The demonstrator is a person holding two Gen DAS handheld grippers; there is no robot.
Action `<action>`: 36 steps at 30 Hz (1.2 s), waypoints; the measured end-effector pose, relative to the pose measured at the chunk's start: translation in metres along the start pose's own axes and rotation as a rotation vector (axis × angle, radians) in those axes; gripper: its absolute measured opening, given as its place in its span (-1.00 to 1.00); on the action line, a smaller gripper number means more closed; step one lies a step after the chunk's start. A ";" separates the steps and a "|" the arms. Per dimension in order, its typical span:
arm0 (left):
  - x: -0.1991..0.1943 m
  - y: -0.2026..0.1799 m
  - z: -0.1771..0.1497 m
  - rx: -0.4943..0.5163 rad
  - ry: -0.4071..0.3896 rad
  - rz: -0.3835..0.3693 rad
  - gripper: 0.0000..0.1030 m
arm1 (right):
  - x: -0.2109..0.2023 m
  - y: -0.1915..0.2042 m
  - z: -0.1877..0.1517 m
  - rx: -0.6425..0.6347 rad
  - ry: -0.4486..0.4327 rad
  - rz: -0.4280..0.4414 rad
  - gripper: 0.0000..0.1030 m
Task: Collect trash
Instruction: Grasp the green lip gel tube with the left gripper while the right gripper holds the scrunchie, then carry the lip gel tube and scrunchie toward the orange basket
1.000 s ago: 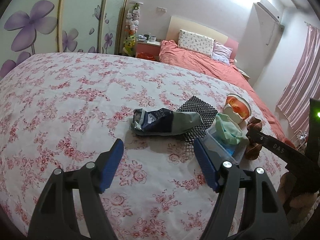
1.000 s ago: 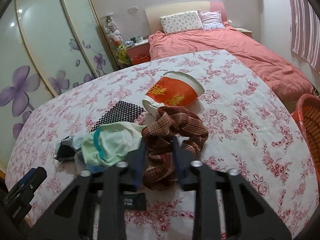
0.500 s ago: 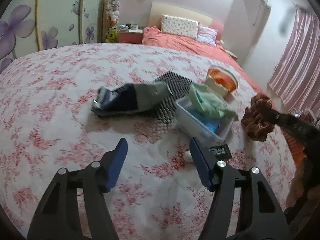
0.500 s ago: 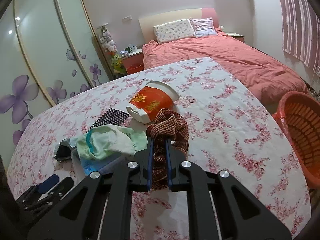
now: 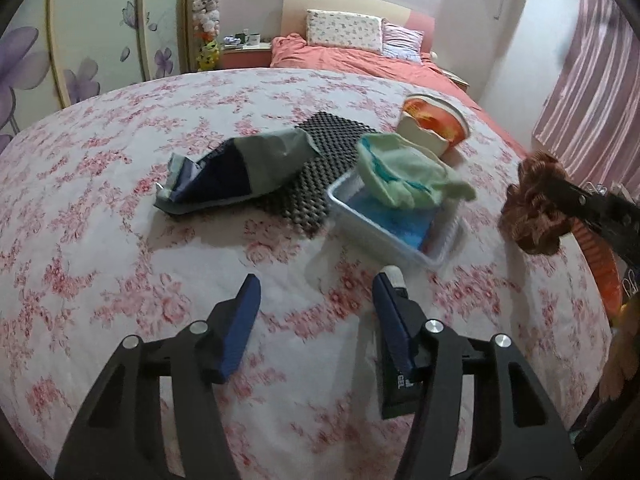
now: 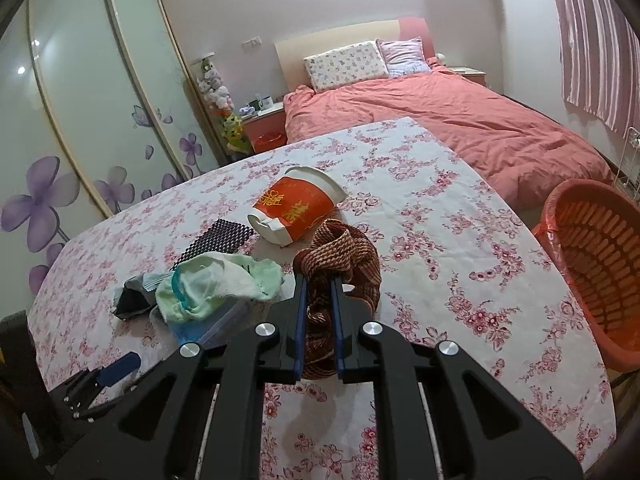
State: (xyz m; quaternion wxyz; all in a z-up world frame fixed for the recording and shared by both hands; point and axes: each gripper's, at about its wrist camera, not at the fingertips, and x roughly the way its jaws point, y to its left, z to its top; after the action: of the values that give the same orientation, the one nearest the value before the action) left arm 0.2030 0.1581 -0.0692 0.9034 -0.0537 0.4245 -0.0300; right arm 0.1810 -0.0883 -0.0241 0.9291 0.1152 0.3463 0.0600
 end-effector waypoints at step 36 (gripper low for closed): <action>-0.002 -0.074 -0.023 0.084 -0.044 -0.047 -0.65 | -0.046 -0.046 -0.016 0.044 -0.054 -0.023 -0.78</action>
State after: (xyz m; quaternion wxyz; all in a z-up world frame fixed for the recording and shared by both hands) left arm 0.1830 0.0834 -0.0732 0.9130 -0.0265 0.4015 -0.0676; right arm 0.1371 -0.1387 -0.0189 0.9359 0.1334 0.3236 0.0384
